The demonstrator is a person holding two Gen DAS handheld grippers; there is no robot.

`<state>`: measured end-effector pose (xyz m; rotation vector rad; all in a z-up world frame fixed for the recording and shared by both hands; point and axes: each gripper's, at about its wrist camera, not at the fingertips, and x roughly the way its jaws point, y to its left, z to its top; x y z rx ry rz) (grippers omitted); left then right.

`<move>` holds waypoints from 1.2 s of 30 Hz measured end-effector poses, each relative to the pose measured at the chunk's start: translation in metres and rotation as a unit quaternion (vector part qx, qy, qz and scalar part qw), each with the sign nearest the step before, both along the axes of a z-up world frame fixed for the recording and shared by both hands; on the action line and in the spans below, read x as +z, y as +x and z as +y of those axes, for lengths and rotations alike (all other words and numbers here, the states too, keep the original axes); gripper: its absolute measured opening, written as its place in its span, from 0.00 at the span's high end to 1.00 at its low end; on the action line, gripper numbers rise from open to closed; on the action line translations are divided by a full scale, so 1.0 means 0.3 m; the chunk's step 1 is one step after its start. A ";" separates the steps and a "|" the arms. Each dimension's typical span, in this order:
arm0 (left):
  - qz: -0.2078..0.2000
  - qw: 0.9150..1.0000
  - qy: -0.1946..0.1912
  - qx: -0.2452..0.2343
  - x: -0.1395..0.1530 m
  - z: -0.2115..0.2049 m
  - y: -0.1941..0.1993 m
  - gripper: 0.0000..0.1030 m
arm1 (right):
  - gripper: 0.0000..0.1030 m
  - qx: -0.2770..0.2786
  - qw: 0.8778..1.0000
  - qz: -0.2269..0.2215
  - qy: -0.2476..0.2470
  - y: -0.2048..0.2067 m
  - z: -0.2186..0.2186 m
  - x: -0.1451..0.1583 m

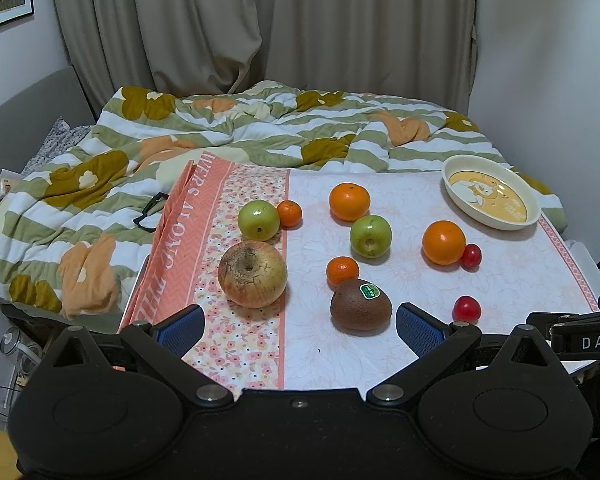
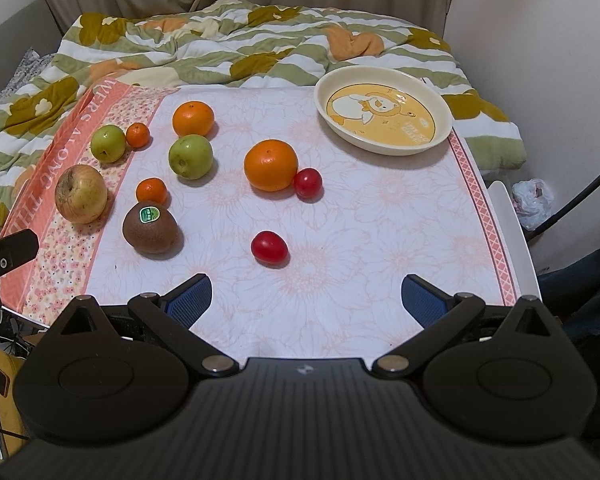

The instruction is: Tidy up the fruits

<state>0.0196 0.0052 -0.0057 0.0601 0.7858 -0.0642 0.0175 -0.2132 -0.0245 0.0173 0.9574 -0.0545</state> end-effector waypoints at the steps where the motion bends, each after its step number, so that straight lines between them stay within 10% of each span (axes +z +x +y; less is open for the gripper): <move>1: 0.000 1.000 0.000 0.001 0.000 0.002 0.001 0.00 | 0.00 0.000 1.000 0.000 0.000 0.000 0.000 0.000; 36: -0.015 0.999 0.032 0.032 0.011 0.083 0.079 0.00 | 0.00 0.090 0.994 -0.041 0.047 0.095 -0.010 0.006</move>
